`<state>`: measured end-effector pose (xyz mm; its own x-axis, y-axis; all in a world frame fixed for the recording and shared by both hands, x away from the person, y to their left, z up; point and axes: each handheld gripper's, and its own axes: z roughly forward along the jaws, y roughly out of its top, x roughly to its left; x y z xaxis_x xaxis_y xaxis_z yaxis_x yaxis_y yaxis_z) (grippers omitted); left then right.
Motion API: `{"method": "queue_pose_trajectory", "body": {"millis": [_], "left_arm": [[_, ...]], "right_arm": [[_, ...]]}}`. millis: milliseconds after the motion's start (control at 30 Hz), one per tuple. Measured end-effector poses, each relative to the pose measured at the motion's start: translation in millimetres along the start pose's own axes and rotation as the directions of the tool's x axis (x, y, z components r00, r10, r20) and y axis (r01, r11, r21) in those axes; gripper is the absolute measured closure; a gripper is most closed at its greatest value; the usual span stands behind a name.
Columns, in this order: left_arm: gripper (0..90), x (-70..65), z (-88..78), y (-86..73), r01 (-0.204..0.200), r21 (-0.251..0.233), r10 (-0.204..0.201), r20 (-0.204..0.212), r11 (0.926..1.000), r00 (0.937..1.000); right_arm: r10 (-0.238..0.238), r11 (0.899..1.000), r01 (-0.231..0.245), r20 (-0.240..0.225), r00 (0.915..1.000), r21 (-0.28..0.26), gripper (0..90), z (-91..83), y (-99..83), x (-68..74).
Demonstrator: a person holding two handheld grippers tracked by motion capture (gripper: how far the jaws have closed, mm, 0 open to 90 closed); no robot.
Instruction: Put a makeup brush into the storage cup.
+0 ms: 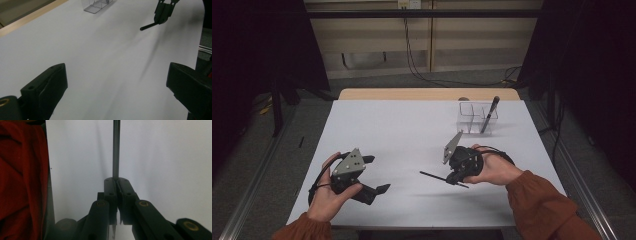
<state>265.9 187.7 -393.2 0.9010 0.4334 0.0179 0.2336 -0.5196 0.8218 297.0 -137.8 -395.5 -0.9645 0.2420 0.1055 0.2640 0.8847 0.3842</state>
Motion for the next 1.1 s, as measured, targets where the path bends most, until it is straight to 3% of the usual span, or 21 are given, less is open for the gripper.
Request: {"method": "queue_pose_trajectory", "body": {"millis": [400, 533, 900, 1000, 1100], "left_arm": [[3.6, -6.3, 19.1, 23.1, -0.047, 0.014, 0.046, 0.042, 0.9988, 0.9981], [3.3, -9.5, 25.3, 24.6, -0.037, 0.016, 0.036, 0.053, 0.9992, 0.998], [3.5, -18.3, 41.1, 27.3, -0.102, 0.083, 0.096, 0.078, 0.9913, 0.9923], [3.3, -19.2, 44.8, 28.9, -0.09, 0.099, 0.082, 0.081, 0.991, 0.9933], [3.7, -22.9, 49.8, 29.4, -0.107, 0.124, 0.096, 0.091, 0.9865, 0.9912]], "right_arm": [[-0.018, 1.0, 0.018, -0.011, 0.9998, 0.016, 86.6, 0.5, 3.1, -1.7], [-0.016, 1.0, 0.016, -0.018, 0.9997, 0.002, 86.5, 1.0, 4.9, -2.3], [-0.037, 0.999, 0.038, -0.038, 0.9986, 0.022, 86.5, 6.3, 12.6, -0.9], [-0.043, 0.999, 0.044, -0.04, 0.9983, 0.03, 86.6, 7.6, 13.9, -2.1], [-0.055, 0.997, 0.057, -0.048, 0.9973, 0.042, 86.6, 8.8, 15.0, -2.5]]}}
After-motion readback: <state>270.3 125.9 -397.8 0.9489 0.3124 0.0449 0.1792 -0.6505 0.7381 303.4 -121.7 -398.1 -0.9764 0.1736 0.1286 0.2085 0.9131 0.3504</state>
